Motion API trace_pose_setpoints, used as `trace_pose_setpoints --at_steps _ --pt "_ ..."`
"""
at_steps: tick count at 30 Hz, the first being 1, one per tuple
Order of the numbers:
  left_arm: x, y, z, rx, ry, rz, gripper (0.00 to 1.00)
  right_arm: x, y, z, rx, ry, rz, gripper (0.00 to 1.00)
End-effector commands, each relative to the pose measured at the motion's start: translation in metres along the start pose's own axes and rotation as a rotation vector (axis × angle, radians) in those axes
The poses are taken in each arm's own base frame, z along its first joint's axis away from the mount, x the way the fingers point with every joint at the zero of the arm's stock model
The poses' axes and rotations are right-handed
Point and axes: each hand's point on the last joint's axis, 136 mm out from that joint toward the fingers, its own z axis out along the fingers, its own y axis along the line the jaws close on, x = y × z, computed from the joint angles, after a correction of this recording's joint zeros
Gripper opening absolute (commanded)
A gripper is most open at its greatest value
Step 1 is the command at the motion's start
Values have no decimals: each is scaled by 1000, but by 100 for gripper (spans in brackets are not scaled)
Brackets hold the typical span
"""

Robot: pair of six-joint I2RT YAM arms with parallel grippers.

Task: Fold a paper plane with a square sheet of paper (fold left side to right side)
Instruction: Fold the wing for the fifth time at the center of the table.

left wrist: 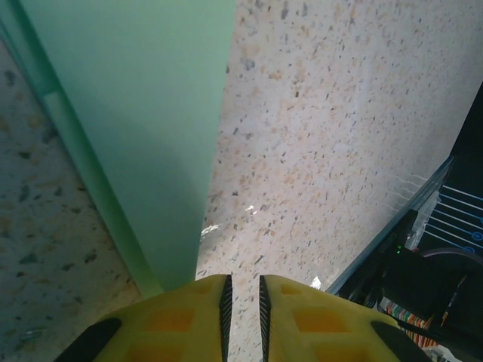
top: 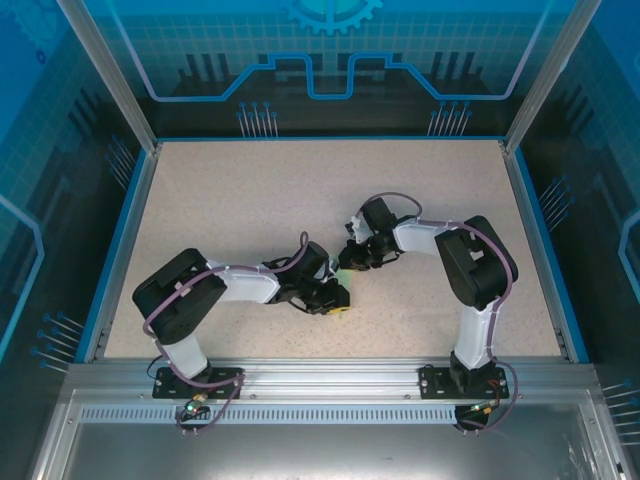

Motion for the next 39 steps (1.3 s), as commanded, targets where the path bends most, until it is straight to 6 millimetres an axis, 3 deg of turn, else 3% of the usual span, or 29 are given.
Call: trace_pose_setpoints --at_steps 1,25,39 --pt "2 -6 1 19 11 -2 20 16 -28 11 102 57 50 12" --pt "13 28 3 -64 20 -54 20 17 -34 14 127 71 55 12" --pt "16 27 10 -55 38 -51 20 17 -34 15 127 78 56 12"
